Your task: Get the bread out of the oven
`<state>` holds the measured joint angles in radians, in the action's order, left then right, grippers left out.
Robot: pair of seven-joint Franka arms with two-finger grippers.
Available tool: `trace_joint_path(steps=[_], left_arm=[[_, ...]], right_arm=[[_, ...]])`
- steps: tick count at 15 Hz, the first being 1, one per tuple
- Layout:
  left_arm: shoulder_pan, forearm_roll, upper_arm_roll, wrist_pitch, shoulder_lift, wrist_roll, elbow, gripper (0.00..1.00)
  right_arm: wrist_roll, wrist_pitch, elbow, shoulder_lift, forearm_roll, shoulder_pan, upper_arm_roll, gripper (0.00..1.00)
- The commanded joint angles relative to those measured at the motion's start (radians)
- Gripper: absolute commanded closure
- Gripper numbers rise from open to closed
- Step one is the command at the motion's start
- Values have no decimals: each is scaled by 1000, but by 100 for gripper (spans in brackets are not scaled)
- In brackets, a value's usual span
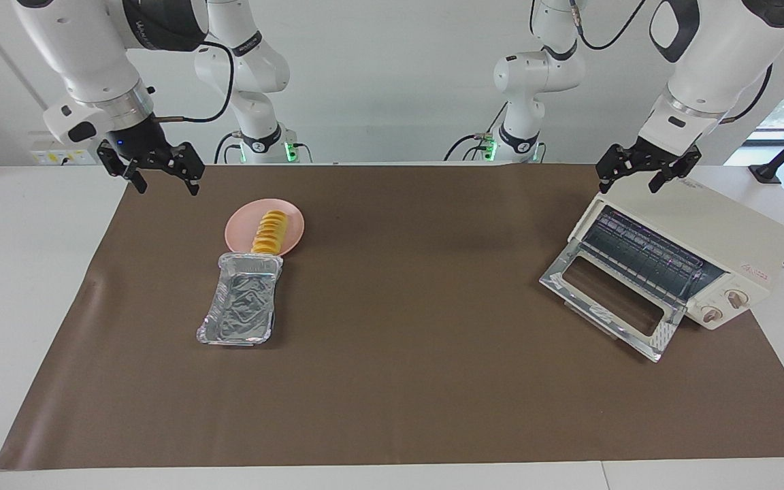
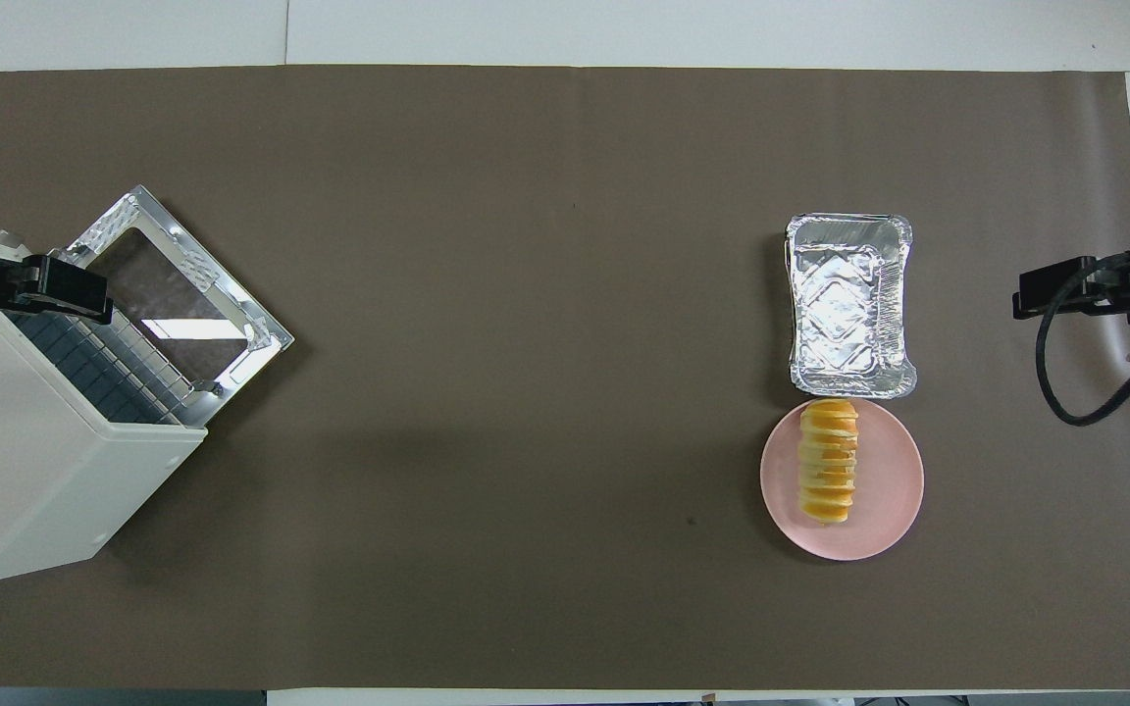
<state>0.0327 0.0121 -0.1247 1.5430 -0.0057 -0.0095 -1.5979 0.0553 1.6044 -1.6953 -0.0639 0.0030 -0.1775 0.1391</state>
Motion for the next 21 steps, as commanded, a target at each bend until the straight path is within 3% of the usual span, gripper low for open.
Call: trace_joint_path(steps=[1, 5, 11, 21], left_arm=[[6, -9, 0, 8, -19, 14, -16, 0], [6, -9, 0, 8, -19, 14, -16, 0], [6, -9, 0, 8, -19, 14, -16, 0], [6, -9, 0, 8, -19, 14, -16, 0]], right_arm=[[9, -27, 11, 3, -3, -8, 11, 0], [11, -35, 11, 4, -3, 21, 4, 0], [9, -55, 11, 4, -5, 140, -145, 0], [17, -23, 2, 0, -17, 141, -145, 0]])
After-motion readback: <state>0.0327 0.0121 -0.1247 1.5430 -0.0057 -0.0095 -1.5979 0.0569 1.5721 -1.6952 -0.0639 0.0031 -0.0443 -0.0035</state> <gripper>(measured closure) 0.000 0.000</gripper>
